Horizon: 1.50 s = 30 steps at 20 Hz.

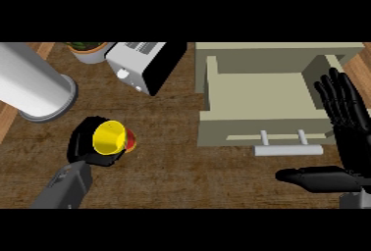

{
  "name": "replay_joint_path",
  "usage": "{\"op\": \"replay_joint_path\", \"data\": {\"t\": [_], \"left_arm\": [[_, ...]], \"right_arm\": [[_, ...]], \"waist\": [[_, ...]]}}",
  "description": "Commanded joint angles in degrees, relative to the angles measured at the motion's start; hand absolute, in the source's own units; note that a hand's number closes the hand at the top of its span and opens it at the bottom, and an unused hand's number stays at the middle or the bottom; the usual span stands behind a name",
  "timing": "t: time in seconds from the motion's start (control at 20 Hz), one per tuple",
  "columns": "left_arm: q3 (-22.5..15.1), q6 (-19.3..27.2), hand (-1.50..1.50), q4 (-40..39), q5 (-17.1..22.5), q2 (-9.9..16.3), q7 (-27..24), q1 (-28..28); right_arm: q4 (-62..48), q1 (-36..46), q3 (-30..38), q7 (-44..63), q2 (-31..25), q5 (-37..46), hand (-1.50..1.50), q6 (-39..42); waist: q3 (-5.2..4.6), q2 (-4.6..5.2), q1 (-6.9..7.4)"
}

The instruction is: Pick up the cup, place it into the drawer and close the drawer

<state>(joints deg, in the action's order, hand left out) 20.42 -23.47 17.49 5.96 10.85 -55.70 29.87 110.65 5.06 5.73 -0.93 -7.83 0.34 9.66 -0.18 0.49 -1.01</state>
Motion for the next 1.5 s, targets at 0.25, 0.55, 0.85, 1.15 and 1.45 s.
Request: {"op": "replay_joint_path", "data": {"t": [0.25,0.55,0.85,1.15,1.45], "left_arm": [[1.28,-0.18,1.5,6.79,2.87,-2.06,-6.49,2.2],[-2.62,-2.28,1.5,15.92,2.91,-1.56,1.36,2.39],[-7.82,11.67,1.5,30.2,1.04,-9.1,11.13,6.65],[-11.64,15.9,1.5,41.7,1.42,-10.48,26.58,11.89],[-17.69,25.75,1.5,38.3,1.94,-10.81,31.59,21.61]], "right_arm": [[-1.5,3.32,1.23,2.4,-0.74,-0.63,-1.5,-0.51],[-0.01,-4.1,1.63,-2.55,-0.44,-0.19,-1.5,1.03],[0.43,-6.05,3.61,-3.55,-1.68,-2.38,-1.5,3.09],[-4.17,-4.95,3.92,-6.78,-1.12,-1.32,-1.5,2.85],[-2.28,-1.7,6.22,-3.14,-3.79,-4.13,-1.5,4.16]], "waist": [[0.12,-0.39,0.82],[0.22,-0.73,1.04],[0.26,-0.91,1.01],[0.26,-0.79,1.33],[0.21,-0.44,0.13]]}}
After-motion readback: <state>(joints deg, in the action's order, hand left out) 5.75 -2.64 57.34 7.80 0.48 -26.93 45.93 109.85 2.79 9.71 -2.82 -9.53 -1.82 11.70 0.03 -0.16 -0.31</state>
